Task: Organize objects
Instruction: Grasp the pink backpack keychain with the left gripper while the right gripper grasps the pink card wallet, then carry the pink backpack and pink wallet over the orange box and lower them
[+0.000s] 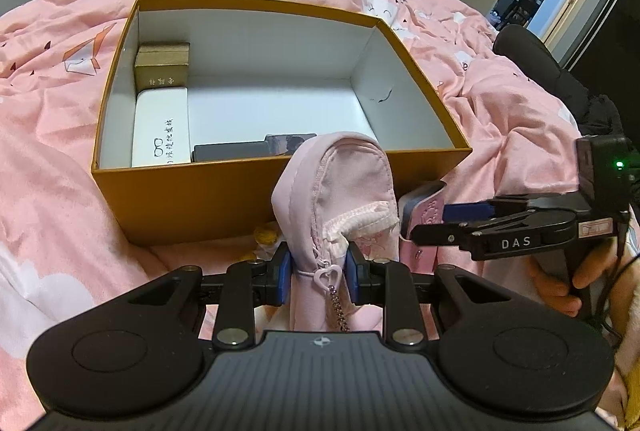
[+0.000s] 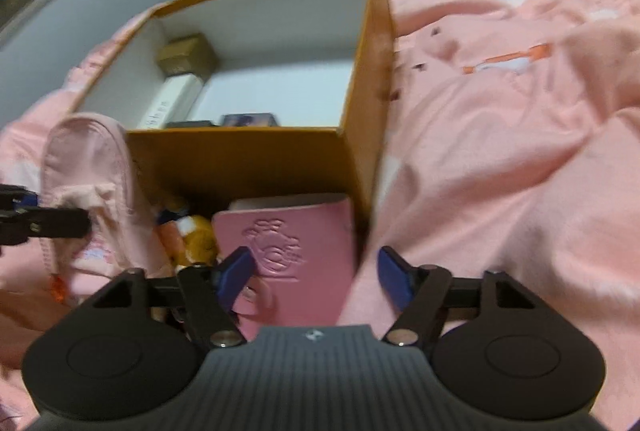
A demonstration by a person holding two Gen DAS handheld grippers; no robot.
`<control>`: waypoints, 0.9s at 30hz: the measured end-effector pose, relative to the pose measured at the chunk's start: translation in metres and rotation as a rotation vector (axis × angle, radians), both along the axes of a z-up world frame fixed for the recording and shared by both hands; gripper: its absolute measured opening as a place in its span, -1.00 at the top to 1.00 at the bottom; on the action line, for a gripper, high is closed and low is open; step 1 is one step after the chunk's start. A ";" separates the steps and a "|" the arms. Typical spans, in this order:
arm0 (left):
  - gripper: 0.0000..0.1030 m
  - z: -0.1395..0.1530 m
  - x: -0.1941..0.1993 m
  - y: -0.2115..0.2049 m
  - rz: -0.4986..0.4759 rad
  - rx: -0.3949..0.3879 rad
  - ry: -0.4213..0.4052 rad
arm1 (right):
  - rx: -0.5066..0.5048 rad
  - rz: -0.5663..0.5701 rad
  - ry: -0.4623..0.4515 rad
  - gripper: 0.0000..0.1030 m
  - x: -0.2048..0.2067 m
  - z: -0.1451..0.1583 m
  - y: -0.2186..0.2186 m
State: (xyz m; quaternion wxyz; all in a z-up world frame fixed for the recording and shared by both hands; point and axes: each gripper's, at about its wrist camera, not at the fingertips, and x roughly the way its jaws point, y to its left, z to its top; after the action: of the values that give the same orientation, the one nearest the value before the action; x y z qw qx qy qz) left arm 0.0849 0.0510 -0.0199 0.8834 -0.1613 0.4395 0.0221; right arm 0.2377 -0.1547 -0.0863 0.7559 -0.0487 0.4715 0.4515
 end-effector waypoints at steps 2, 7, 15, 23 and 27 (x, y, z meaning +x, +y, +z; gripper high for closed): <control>0.41 0.000 0.001 0.000 0.001 -0.001 0.004 | 0.026 0.041 0.027 -0.60 0.003 -0.008 0.003; 0.41 0.000 0.001 0.000 0.000 -0.001 0.005 | 0.046 0.052 0.028 -0.59 0.002 -0.009 0.004; 0.41 0.000 0.001 -0.001 0.002 -0.002 0.003 | 0.075 0.018 0.037 -0.56 -0.015 0.006 -0.009; 0.45 0.016 -0.007 -0.003 -0.019 -0.030 -0.036 | 0.122 -0.060 -0.049 -0.55 -0.040 0.064 -0.021; 0.46 0.044 -0.010 0.004 -0.015 -0.063 -0.120 | 0.125 -0.052 -0.095 -0.55 -0.042 0.103 -0.017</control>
State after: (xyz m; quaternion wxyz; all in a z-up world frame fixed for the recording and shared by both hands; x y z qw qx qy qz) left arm 0.0752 0.0553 0.0238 0.9028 -0.1866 0.3875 -0.0081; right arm 0.1955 -0.1717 0.0171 0.7904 -0.0103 0.4072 0.4575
